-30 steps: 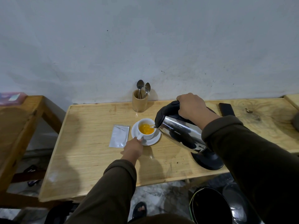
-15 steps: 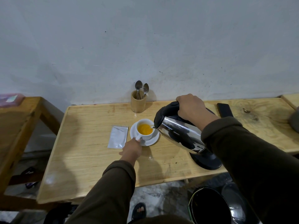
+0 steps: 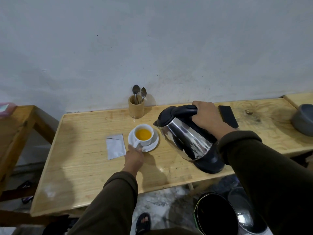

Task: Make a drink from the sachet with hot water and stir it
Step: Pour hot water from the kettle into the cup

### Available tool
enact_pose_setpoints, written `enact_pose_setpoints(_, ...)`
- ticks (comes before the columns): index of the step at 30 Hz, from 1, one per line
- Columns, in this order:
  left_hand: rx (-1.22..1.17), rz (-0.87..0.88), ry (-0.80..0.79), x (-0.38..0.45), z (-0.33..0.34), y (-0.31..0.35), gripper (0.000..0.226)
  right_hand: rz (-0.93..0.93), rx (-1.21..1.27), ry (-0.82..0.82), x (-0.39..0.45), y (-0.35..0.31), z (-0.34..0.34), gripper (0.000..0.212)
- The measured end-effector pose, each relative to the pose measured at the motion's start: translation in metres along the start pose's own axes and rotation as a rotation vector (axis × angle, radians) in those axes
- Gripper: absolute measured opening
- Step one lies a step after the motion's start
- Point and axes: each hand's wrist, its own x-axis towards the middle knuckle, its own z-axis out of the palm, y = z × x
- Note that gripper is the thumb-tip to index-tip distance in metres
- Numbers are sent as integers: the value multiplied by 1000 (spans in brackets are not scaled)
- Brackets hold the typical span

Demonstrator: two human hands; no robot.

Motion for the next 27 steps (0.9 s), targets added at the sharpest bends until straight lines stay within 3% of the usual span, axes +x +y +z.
enact_pose_setpoints(3, -75, -11, 43, -17, 8, 6, 49, 98, 122, 84, -14, 23, 1, 19)
enact_pose_setpoints(7, -6, -51, 10, -31, 25, 10, 61, 260, 276, 229, -41, 51, 5, 27)
enact_pose_setpoints(10, 229, -45, -69, -41, 44, 14, 53, 385, 412, 332, -64, 69, 6, 25)
enact_pose_setpoints(13, 537, 97, -128, -54, 63, 18, 42, 528, 540, 404, -80, 86, 10, 20)
enact_pose_setpoints(17, 634, 128, -211, -65, 93, 19, 44, 667, 706, 470, -99, 107, 20, 17)
enact_pose_setpoints(21, 537, 73, -179, -83, 108, 23, 45, 733, 816, 531, -113, 120, 29, 17)
enact_pose_setpoints(27, 676, 84, -242, -69, 111, 13, 53, 711, 819, 512, -118, 129, 34, 16)
